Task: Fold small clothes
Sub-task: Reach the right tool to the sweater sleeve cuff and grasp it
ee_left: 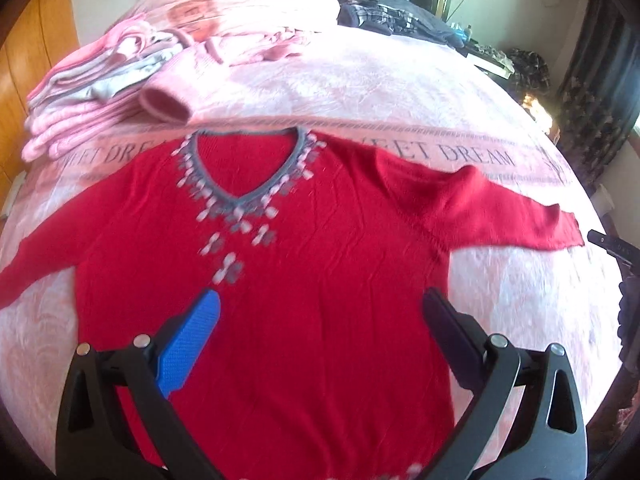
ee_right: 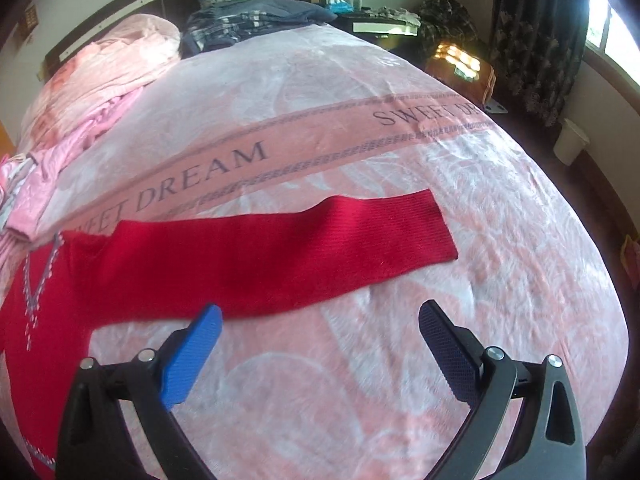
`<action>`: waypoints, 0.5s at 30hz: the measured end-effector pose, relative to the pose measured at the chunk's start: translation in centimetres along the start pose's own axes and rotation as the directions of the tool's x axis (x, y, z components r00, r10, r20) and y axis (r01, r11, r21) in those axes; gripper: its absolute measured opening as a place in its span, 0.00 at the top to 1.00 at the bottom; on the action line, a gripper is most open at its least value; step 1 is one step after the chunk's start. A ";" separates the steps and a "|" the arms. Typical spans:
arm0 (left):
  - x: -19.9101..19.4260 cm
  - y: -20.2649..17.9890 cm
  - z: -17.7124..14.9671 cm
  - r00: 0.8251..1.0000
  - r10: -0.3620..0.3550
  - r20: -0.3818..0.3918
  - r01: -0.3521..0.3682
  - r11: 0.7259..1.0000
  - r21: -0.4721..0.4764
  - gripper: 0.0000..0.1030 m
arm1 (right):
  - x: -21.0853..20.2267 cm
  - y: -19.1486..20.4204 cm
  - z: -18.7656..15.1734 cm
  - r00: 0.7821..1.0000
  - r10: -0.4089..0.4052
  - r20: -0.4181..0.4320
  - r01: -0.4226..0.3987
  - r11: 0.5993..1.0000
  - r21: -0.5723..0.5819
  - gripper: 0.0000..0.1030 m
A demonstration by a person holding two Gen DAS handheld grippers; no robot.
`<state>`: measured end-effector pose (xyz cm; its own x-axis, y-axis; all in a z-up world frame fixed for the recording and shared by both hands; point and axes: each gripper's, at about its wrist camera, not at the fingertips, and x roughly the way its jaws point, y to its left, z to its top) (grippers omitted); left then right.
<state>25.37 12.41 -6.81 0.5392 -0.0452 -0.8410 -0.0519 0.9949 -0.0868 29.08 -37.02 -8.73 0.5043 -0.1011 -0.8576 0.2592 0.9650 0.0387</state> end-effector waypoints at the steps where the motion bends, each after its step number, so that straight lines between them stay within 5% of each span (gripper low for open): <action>1: 0.7 -0.6 0.6 1.000 -0.001 0.000 0.001 1.000 0.001 0.03 | 0.7 -1.0 0.8 1.000 -0.011 -0.001 0.011 1.000 0.011 0.04; 8: 3.8 -1.4 2.1 1.000 -0.022 -0.016 0.022 0.999 -0.034 0.03 | 6.8 -6.8 4.4 0.994 0.019 -0.103 -0.009 0.995 0.100 0.11; 12: 5.1 -0.9 1.6 0.999 -0.004 -0.032 0.003 1.000 -0.023 0.03 | 9.1 -9.0 4.4 0.988 0.004 -0.157 0.018 0.991 0.136 0.12; 15: 5.9 -0.3 1.2 0.999 0.010 -0.045 -0.011 1.000 -0.027 0.03 | 10.7 -9.8 3.8 0.980 0.040 -0.195 -0.008 0.987 0.162 0.22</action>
<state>29.60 11.92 -11.12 0.5000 -0.0397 -0.8651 -0.0803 0.9925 -0.0920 35.04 -48.50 -16.36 0.3440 -0.0135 -0.9389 0.3848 0.9141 0.1279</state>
